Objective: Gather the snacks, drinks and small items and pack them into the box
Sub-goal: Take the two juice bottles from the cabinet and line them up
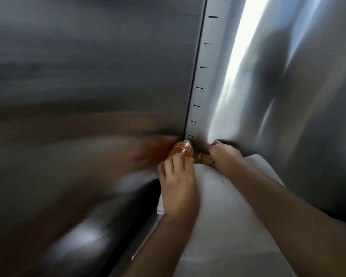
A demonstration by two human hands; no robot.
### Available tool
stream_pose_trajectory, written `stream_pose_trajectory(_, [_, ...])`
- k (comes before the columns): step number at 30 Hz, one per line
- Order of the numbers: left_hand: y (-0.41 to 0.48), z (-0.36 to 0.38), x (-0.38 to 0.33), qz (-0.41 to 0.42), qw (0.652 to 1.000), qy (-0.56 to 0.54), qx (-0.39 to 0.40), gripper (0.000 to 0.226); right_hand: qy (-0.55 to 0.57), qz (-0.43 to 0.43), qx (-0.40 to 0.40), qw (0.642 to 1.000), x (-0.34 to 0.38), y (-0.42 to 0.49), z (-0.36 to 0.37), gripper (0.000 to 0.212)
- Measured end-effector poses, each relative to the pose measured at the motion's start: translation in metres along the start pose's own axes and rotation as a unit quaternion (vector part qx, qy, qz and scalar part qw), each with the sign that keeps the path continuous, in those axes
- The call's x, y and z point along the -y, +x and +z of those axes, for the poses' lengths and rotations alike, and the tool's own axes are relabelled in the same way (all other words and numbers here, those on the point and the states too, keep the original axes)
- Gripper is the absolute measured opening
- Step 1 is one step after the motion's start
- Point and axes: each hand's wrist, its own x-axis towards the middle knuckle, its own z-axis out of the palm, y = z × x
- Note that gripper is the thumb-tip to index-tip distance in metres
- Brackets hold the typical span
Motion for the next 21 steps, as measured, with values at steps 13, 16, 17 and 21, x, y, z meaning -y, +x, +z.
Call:
stream_pose_trajectory(13, [-0.006, 0.0, 0.002, -0.025, 0.999, -0.023, -0.026, 0.031, 0.313, -0.067, -0.225, 0.92, -0.012, -0.019, 0.011, 0.047])
stream_pose_trajectory(16, [-0.006, 0.001, 0.003, -0.024, 0.999, -0.028, -0.029, 0.031, 0.428, -0.077, -0.169, 0.884, -0.013, -0.018, 0.011, 0.048])
stream_pose_trajectory(17, [-0.005, 0.001, 0.003, -0.024, 0.999, -0.028, -0.029, 0.032, 0.431, -0.074, -0.15, 0.887, -0.014, -0.017, 0.012, 0.044])
stream_pose_trajectory(21, [-0.005, 0.002, 0.004, -0.021, 0.999, -0.03, -0.027, 0.034, 0.294, 0.036, -0.173, 0.939, -0.014, -0.016, 0.015, 0.017])
